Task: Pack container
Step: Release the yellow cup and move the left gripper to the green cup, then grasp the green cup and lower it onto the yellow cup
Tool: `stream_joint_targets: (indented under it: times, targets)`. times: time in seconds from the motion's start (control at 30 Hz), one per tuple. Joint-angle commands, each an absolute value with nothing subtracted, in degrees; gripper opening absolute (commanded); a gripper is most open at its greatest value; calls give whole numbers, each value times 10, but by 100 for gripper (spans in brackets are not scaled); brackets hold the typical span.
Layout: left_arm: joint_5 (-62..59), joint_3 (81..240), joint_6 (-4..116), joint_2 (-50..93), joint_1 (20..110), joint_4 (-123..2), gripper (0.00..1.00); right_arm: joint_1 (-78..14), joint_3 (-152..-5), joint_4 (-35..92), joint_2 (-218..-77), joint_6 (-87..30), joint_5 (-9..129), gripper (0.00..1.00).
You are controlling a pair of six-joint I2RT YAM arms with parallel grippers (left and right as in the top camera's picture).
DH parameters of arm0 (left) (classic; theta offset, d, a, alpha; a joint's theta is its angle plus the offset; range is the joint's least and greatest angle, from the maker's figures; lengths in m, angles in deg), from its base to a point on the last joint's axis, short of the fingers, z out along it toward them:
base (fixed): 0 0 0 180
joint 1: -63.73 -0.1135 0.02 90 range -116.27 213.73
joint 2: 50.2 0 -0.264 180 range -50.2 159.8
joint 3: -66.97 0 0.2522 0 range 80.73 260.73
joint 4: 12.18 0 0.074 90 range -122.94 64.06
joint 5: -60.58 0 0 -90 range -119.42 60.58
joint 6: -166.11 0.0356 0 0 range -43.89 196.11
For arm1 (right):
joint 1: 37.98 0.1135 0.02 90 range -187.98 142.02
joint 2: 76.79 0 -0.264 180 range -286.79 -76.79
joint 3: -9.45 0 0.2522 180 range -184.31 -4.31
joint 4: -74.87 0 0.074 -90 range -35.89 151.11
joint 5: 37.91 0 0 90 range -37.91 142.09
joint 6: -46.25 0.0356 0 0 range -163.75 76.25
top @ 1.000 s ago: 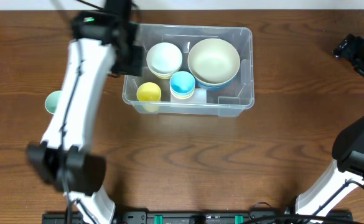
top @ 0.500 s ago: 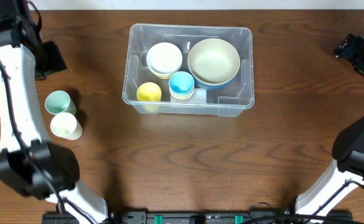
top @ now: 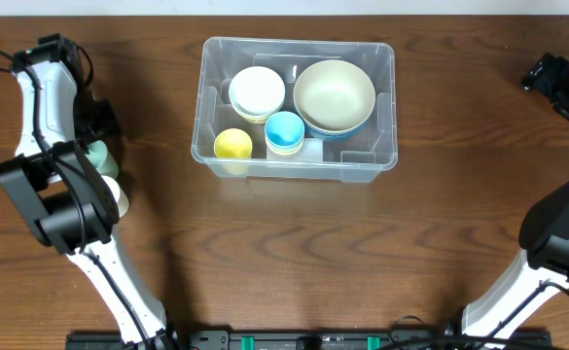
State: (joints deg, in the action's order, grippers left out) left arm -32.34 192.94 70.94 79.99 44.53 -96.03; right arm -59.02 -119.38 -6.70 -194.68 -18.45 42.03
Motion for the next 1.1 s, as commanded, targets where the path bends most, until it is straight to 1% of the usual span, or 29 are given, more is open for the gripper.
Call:
stream_joint_targets:
  times: [0.0, 0.07, 0.3, 0.53, 0.67, 0.83, 0.93, 1.07]
  targets:
    - [-324, 1926, 709, 822, 444, -959, 25, -586, -1196, -66, -1938, -174, 416, 99]
    - [-324, 1926, 709, 828, 444, -959, 6, -586, -1196, -66, -1938, -174, 416, 99]
    - [-280, 1954, 709, 807, 448, -982, 6, -586, -1196, -66, -1938, -174, 416, 99]
    - [-217, 1974, 709, 698, 492, -996, 6, -586, -1196, -66, -1938, -174, 416, 99]
    - [-196, 1974, 715, 613, 560, -1000, 6, -586, -1196, -66, -1938, -174, 416, 99]
    - [-196, 1974, 772, 539, 696, -1001, 6, -586, -1196, -66, -1938, -174, 416, 99]
    - [-198, 1974, 806, 533, 768, -1009, 6, -586, -1196, -66, -1938, -174, 416, 99]
    - [-253, 1956, 817, 543, 836, -1016, 6, -586, -1196, -66, -1938, -174, 416, 99]
